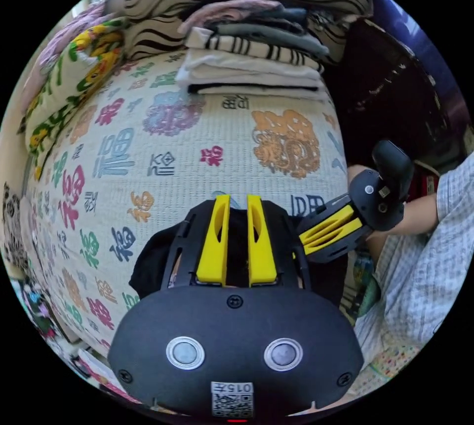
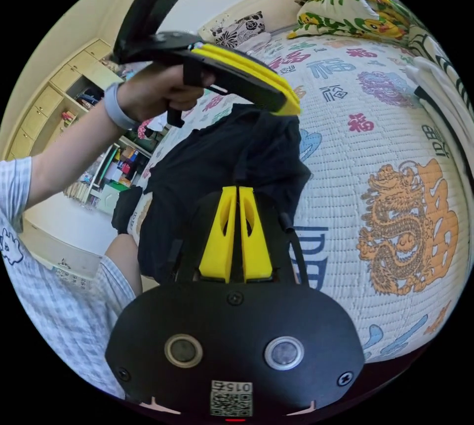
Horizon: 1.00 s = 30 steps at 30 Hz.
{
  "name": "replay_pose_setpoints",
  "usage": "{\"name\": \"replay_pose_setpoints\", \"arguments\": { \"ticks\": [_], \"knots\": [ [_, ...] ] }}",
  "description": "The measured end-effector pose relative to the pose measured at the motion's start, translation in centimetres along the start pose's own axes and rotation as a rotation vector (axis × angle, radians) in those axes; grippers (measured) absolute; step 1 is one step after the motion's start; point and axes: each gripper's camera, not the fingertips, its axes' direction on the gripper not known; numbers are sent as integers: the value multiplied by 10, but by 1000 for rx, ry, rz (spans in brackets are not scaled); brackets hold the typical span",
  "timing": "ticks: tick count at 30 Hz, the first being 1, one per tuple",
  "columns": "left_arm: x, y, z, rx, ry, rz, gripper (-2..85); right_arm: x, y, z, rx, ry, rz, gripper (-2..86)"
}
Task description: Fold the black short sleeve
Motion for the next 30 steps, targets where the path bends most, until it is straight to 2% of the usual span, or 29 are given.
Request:
{"name": "replay_pose_setpoints", "arguments": {
  "ticks": [4, 6, 9, 13, 17, 21, 23, 26, 30],
  "knots": [
    [15, -19, 42, -260, 47, 66, 86, -10, 8, -5, -2, 59, -10, -1],
    [17, -17, 53, -301, -18, 60, 85, -10, 11, -9, -6, 36, -10, 0],
    [15, -13, 58, -275, -101, 51, 29, -5, 16, -16, -17, 21, 17, 2],
    [-19, -19, 29, -118, 58, -89, 7, 4, 21, -33, 33, 36, 70, 15],
    [-59, -41, 9, 24, 220, -177, -3, 20, 12, -63, 145, 124, 124, 76],
    [-80, -69, 21, 26, 240, -189, -5, 52, -7, -94, 257, 126, 192, 71],
    [-89, -87, 44, -34, 266, -176, -2, 69, -19, -96, 228, 77, 187, 42],
    [-94, -103, 62, -131, 144, -135, 10, 95, -27, -98, 145, 35, 264, 8],
    [-105, -108, 46, -29, 163, -149, 42, 116, -4, -117, 182, 33, 371, -2]
  ]
}}
